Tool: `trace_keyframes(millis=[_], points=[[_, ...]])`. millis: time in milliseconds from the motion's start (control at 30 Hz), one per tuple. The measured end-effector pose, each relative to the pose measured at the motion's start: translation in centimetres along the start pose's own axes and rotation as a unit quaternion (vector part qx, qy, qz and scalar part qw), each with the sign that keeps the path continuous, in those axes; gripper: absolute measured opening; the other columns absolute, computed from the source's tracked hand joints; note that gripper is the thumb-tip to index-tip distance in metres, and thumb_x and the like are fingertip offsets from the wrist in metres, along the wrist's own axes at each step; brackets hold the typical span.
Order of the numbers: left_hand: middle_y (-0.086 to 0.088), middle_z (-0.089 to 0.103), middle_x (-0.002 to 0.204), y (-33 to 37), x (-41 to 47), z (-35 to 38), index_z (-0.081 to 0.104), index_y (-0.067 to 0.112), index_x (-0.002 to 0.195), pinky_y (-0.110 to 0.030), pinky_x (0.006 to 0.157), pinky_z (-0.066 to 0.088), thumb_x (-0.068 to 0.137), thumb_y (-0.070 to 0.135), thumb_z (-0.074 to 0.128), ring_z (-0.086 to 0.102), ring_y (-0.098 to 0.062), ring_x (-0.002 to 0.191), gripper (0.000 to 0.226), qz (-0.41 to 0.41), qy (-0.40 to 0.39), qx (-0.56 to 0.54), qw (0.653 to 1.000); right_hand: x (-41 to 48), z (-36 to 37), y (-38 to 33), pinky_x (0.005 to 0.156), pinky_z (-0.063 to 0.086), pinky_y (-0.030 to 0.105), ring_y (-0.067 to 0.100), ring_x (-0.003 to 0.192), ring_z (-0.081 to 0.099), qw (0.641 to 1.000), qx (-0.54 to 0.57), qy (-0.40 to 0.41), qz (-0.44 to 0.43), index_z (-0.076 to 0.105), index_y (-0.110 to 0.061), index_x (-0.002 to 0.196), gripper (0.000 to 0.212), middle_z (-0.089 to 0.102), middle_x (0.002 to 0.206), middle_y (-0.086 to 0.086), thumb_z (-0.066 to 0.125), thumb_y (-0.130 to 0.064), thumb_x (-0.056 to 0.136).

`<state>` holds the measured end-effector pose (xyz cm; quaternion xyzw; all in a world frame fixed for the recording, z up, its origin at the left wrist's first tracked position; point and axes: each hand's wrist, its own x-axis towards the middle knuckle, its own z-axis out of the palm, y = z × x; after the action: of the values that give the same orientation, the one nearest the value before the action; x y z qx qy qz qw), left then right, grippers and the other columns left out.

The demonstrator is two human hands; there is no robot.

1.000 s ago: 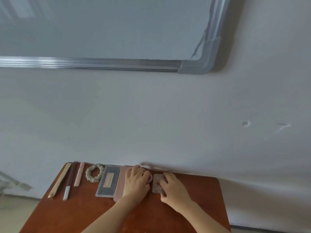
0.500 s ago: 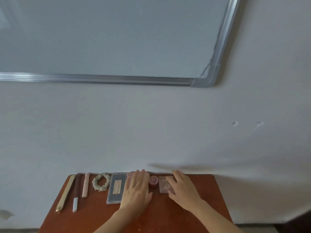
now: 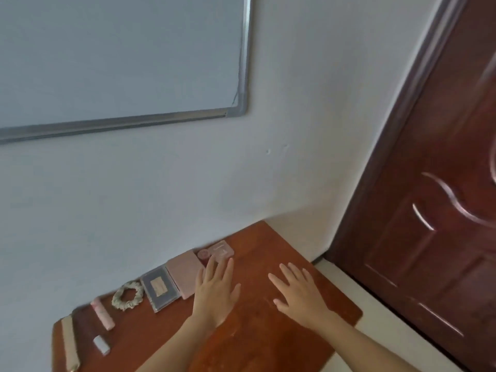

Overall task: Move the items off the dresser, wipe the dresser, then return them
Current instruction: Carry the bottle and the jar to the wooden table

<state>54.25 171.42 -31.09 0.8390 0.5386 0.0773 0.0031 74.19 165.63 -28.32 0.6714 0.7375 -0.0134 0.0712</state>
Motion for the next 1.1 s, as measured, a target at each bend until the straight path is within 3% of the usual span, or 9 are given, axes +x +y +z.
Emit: trace_keyframes(millis=[100,167,233,267,333,400,633,833,1100], points=[[-0.002,0.065,0.120,4.8,0.2,-0.8,0.068,0.019,0.112,-0.043,0.081,0.054,0.076,0.048,0.033,0.061,-0.026,0.111,0.058,0.068,-0.006,-0.031,0.997,-4.2,-0.6,2.9,0.093,0.046,0.047,0.031,0.122,0.051,0.997,-0.007,0.024,0.073,0.055,-0.032,0.125,0.056,0.057,0.130,0.010,0.030,-0.050,0.078],[-0.001,0.045,0.141,8.6,0.4,-2.6,0.052,0.021,0.131,-0.047,0.101,0.039,0.084,0.048,0.026,0.043,-0.027,0.131,0.060,0.111,-0.008,-0.055,0.992,-7.4,-0.6,5.2,0.072,0.056,0.038,0.024,0.098,0.068,0.990,-0.032,0.047,0.127,0.067,-0.034,0.105,0.050,0.070,0.106,0.002,0.040,-0.054,0.068],[0.003,0.009,0.153,12.9,1.1,-3.1,0.019,0.022,0.147,-0.043,0.114,0.008,0.094,0.046,0.021,0.008,-0.026,0.145,0.058,0.165,0.015,-0.071,0.984,-10.9,-0.8,7.6,0.070,0.056,0.037,0.021,0.094,0.069,0.983,-0.057,0.042,0.169,0.065,-0.035,0.104,0.051,0.071,0.103,-0.002,0.055,-0.056,0.058],[0.003,0.008,0.154,15.1,1.1,-3.5,0.019,0.021,0.147,-0.042,0.115,0.008,0.096,0.043,0.025,0.008,-0.026,0.145,0.056,0.187,0.027,-0.077,0.979,-12.9,-1.1,8.9,0.070,0.056,0.037,0.020,0.094,0.069,0.980,-0.063,0.034,0.186,0.064,-0.035,0.105,0.054,0.071,0.103,-0.002,0.060,-0.056,0.055],[-0.005,0.046,0.141,19.9,1.0,-4.3,0.048,0.016,0.132,-0.045,0.101,0.039,0.086,0.039,0.034,0.045,-0.029,0.129,0.053,0.244,0.040,-0.090,0.965,-17.5,-1.5,11.6,0.069,0.057,0.038,0.021,0.093,0.069,0.969,-0.073,0.038,0.234,0.067,-0.035,0.102,0.048,0.071,0.104,-0.003,0.056,-0.055,0.060],[-0.007,0.067,0.115,25.0,0.7,-4.2,0.065,0.014,0.111,-0.045,0.078,0.054,0.071,0.042,0.035,0.065,-0.028,0.104,0.058,0.294,0.039,-0.082,0.951,-22.4,-1.5,14.1,0.069,0.057,0.038,0.021,0.093,0.069,0.952,-0.066,0.021,0.299,0.069,-0.036,0.102,0.050,0.071,0.105,-0.003,0.038,-0.054,0.067],[-0.004,0.069,0.111,44.8,-6.0,-6.0,0.062,0.018,0.111,-0.042,0.075,0.055,0.072,0.046,0.035,0.057,-0.023,0.108,0.055,0.439,0.073,-0.129,0.886,-42.1,-0.4,22.4,0.068,0.057,0.039,0.023,0.094,0.068,0.887,-0.017,0.050,0.459,0.043,-0.032,0.116,0.052,0.069,0.109,-0.001,0.033,-0.054,0.070],[-0.005,0.071,0.105,59.6,-13.6,-4.7,0.072,0.014,0.101,-0.042,0.069,0.056,0.072,0.045,0.035,0.069,-0.025,0.095,0.056,0.503,0.030,-0.138,0.853,-57.6,2.1,26.9,0.071,0.056,0.039,0.021,0.095,0.068,0.832,-0.008,0.053,0.552,0.055,-0.034,0.112,0.051,0.070,0.107,-0.004,0.032,-0.053,0.070],[-0.005,0.067,0.108,72.3,-21.3,-3.4,0.060,0.014,0.106,-0.038,0.066,0.055,0.073,0.045,0.038,0.066,-0.028,0.096,0.050,0.585,-0.008,-0.189,0.789,-70.9,5.4,29.5,0.070,0.056,0.038,0.023,0.094,0.068,0.767,0.007,0.080,0.636,0.043,-0.029,0.114,0.049,0.070,0.106,-0.001,0.032,-0.051,0.071]])
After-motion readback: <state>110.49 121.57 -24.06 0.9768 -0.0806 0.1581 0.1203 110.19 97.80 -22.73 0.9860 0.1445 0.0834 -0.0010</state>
